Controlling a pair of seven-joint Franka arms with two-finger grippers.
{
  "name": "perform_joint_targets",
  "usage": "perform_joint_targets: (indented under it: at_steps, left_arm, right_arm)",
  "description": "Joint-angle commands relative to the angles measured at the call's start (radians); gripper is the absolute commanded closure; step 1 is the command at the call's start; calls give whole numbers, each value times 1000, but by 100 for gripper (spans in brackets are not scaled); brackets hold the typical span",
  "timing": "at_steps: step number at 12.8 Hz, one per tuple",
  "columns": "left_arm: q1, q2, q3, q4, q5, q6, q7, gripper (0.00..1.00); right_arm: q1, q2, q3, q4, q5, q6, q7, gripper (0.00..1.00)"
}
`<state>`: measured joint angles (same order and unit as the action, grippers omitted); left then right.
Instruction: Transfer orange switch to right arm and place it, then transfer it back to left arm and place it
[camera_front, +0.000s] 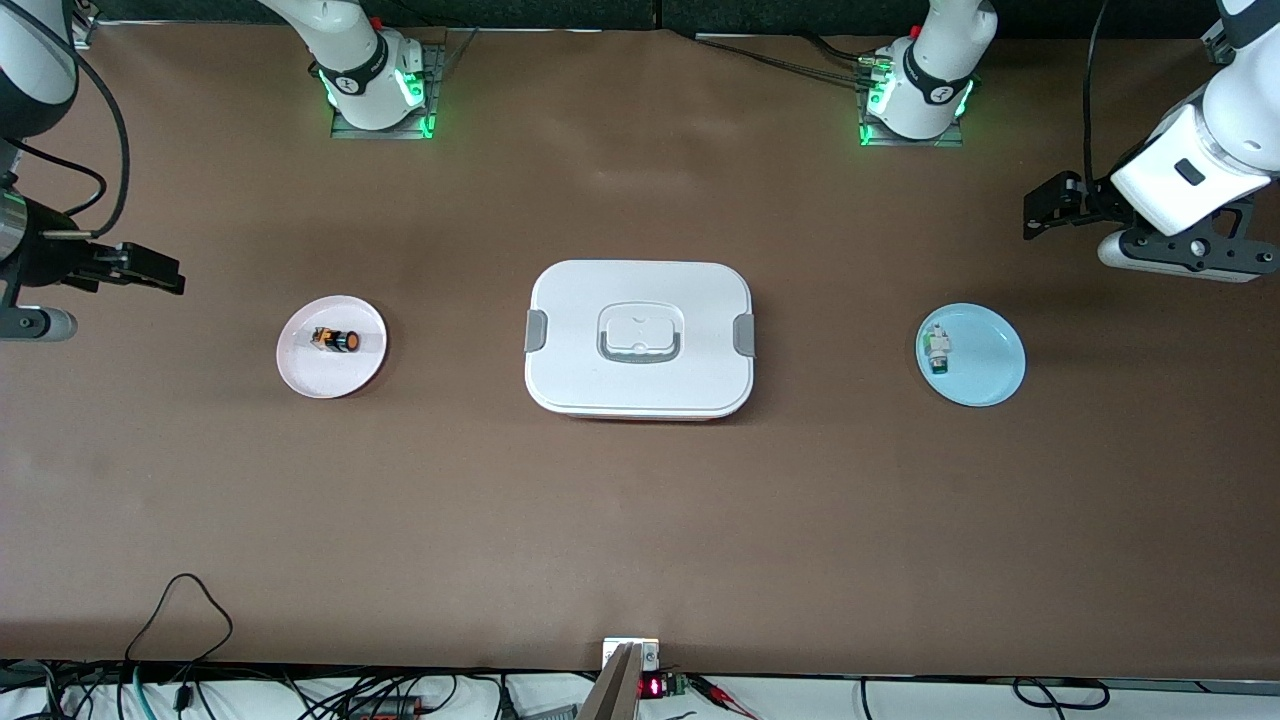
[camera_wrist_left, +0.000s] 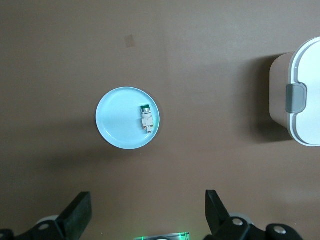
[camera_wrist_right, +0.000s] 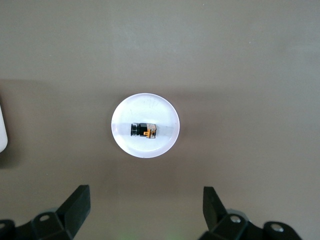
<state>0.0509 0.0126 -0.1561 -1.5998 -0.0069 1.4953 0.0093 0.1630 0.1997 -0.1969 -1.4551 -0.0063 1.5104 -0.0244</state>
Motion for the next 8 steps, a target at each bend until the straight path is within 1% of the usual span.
perform_joint_targets:
  at_steps: [1, 6, 8]
  left_arm:
    - [3, 4, 1, 14, -18, -9, 6, 0]
    - [3, 4, 0, 14, -18, -9, 8, 0]
    - [4, 4, 1, 15, -18, -9, 9, 0]
  right_arm:
    - [19, 10, -1, 10, -7, -18, 1, 0]
    - [46, 61, -1, -14, -6, -3, 6, 0]
    - [46, 90, -1, -14, -7, 46, 6, 0]
